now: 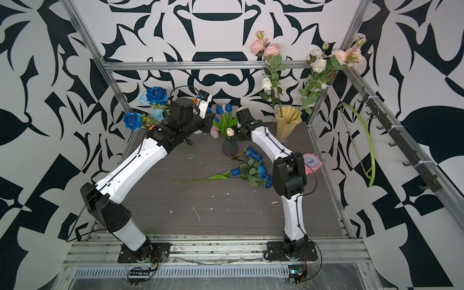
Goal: Pick out blue flowers from the vase
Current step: Pick up the flower from the vase, then place the flower at the center of the board.
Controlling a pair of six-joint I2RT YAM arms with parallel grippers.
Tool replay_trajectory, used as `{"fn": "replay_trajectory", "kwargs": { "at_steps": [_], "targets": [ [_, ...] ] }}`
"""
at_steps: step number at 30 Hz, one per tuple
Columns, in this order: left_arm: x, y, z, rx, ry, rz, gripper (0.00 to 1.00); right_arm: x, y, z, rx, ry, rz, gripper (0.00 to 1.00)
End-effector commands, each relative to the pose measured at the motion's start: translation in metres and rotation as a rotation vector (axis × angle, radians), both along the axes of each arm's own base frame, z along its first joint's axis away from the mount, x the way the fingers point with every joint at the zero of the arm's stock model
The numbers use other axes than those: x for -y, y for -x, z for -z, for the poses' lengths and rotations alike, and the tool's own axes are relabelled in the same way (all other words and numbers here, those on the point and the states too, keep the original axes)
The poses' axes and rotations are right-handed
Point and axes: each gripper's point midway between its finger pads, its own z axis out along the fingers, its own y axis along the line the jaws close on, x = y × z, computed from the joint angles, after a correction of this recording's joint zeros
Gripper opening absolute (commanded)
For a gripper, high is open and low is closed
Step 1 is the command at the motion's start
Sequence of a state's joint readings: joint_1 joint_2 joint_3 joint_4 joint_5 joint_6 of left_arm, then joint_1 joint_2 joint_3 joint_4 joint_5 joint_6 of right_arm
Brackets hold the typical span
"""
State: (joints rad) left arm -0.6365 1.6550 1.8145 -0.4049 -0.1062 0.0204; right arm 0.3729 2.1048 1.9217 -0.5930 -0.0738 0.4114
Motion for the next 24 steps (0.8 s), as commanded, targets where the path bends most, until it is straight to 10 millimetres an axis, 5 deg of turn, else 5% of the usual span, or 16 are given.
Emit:
{"fn": "replay_trajectory", "kwargs": {
  "at_steps": [1, 8, 11, 16, 24],
  "targets": [
    [-0.015, 0.028, -0.014, 0.008, -0.081, 0.017, 0.13, 0.011, -0.016, -0.025, 0.085, -0.017, 0.021, 0.0],
    [-0.05, 0.061, -0.018, 0.022, -0.216, -0.058, 0.02, 0.025, -0.021, -0.022, 0.092, -0.017, 0.046, 0.0],
    [-0.059, 0.075, -0.002, -0.017, -0.316, -0.074, 0.0, 0.029, -0.022, -0.022, 0.093, -0.012, 0.045, 0.0],
    [-0.059, 0.092, 0.063, -0.063, -0.675, -0.093, 0.0, 0.033, -0.024, -0.025, 0.098, -0.02, 0.042, 0.0],
    [-0.03, 0.099, 0.169, -0.159, -0.994, -0.009, 0.05, 0.035, -0.023, -0.028, 0.101, -0.023, 0.03, 0.0]
  ]
}}
